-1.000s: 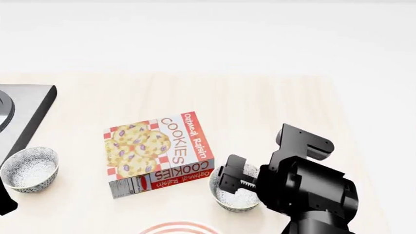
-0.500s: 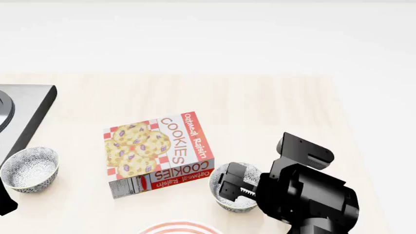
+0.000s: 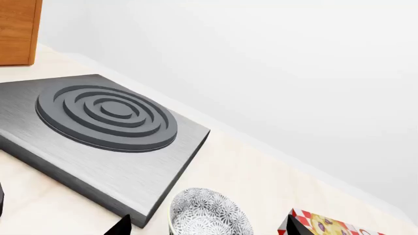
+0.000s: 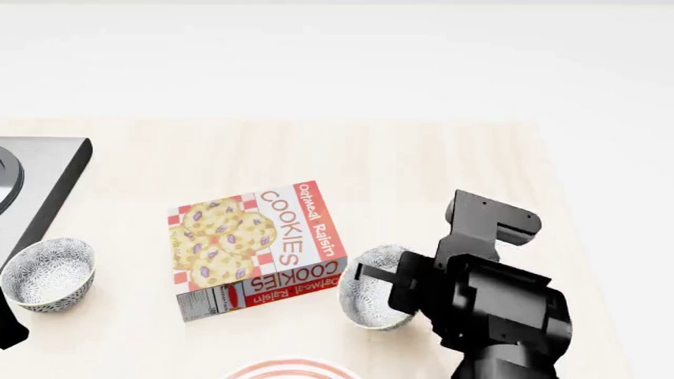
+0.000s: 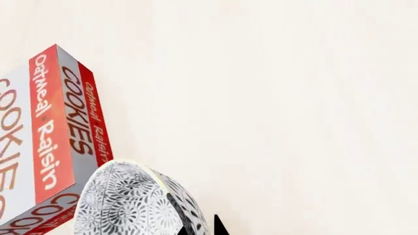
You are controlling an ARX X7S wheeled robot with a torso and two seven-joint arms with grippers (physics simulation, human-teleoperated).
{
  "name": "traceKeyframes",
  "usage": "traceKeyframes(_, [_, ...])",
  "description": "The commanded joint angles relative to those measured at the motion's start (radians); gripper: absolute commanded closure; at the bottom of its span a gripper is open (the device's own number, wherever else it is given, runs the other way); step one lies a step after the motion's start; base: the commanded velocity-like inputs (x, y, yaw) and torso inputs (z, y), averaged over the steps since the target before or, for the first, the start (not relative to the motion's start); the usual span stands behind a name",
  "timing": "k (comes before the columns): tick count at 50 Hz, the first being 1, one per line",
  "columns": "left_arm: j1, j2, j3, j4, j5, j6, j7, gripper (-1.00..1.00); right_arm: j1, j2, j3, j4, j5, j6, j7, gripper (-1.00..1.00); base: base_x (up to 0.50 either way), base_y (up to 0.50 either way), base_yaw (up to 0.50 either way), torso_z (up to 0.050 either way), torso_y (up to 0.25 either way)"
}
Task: Pick the akita bowl next to the plate and place it on the plate.
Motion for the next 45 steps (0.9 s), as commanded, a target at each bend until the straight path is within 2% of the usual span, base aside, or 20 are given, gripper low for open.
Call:
traceKeyframes(1, [0.0, -0.001, 0.002, 0.0, -0.003, 0.001, -0.002, -1.0, -0.074, -0.033, -0.12, -0.44, 0.048, 0.161, -0.007, 1.0, 0.0, 0.0, 0.0, 0.0, 0.0])
traceKeyframes(7, [0.005, -0.005, 0.001, 0.013, -0.009, -0.006, -0.009, -1.0, -0.159, -0.024, -0.176, -0.848, 0.13, 0.388, 0.045, 1.0, 0.0, 0.0, 0.0, 0.0, 0.0])
traceKeyframes(11, [0.006, -0.006, 0.001, 0.012, -0.009, -0.004, -0.009, -1.0, -0.183, -0.014, -0.192, -0.996, 0.156, 0.472, 0.06, 1.0, 0.0, 0.0, 0.0, 0.0, 0.0])
traceKeyframes(27, [0.006, -0.007, 0.006, 0.012, -0.01, 0.0, -0.012, -1.0, -0.205, -0.005, -0.222, -1.32, 0.226, 0.669, 0.106, 1.0, 0.0, 0.0, 0.0, 0.0, 0.0])
traceKeyframes(32, [0.007, -0.008, 0.007, 0.016, -0.012, -0.002, -0.015, -1.0, -0.224, -0.02, -0.193, -1.437, 0.279, 0.757, 0.108, 1.0, 0.0, 0.0, 0.0, 0.0, 0.0])
traceKeyframes(36, [0.009, -0.008, 0.008, 0.015, -0.011, 0.001, -0.014, -1.0, -0.232, -0.024, -0.147, -1.486, 0.4, 0.839, 0.163, 1.0, 0.0, 0.0, 0.0, 0.0, 0.0])
traceKeyframes(41, [0.009, -0.01, 0.009, 0.02, -0.013, -0.002, -0.018, -1.0, -0.242, 0.05, -0.125, -1.435, 0.82, 0.839, 0.476, 1.0, 0.0, 0.0, 0.0, 0.0, 0.0])
traceKeyframes(45, [0.009, -0.01, 0.009, 0.018, -0.014, 0.0, -0.018, -1.0, -0.247, 0.083, -0.124, -1.397, 1.024, 0.837, 0.643, 1.0, 0.0, 0.0, 0.0, 0.0, 0.002])
